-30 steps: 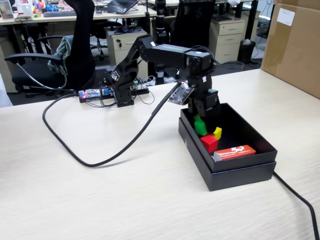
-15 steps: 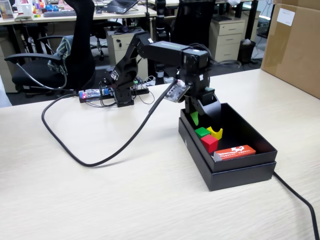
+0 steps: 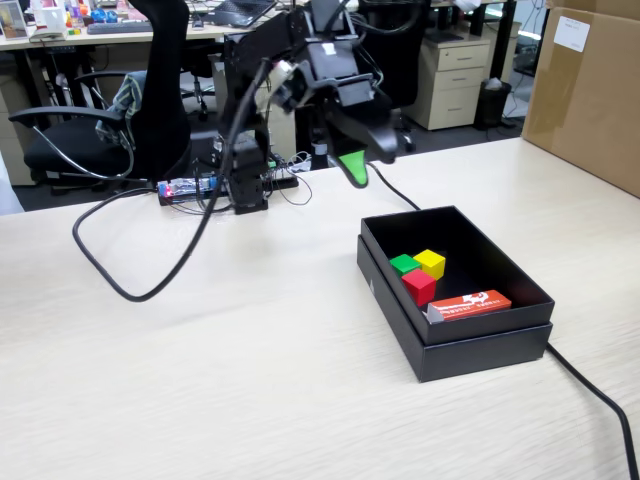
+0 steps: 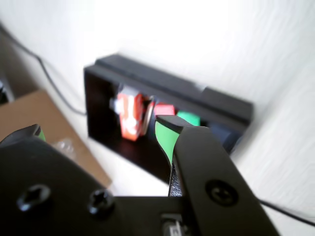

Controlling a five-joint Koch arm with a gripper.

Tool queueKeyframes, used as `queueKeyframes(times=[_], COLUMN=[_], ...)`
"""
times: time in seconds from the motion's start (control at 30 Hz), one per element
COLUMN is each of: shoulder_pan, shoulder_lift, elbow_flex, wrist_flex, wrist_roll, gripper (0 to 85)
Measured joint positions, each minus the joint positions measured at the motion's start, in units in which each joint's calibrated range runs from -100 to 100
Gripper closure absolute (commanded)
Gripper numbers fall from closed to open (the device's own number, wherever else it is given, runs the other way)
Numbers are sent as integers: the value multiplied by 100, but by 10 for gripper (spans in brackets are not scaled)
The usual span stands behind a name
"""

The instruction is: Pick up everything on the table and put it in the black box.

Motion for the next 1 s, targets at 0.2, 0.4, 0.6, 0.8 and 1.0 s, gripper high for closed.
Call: queueKeyframes(times=[0.2,0.4,0.6,0.8,1.0], shoulder_pan=[-503,-708,-737,-742,-752], shoulder_lift=[-1256,-2421,-3935,-4790,-5528], elbow_flex=[-1479,-3021,-5422,-6381,-7549], wrist_flex=[782,1030,1889,2695,3477], wrist_roll=[-181,-249,-254,-249,-254], gripper=[378,334,334,334,333])
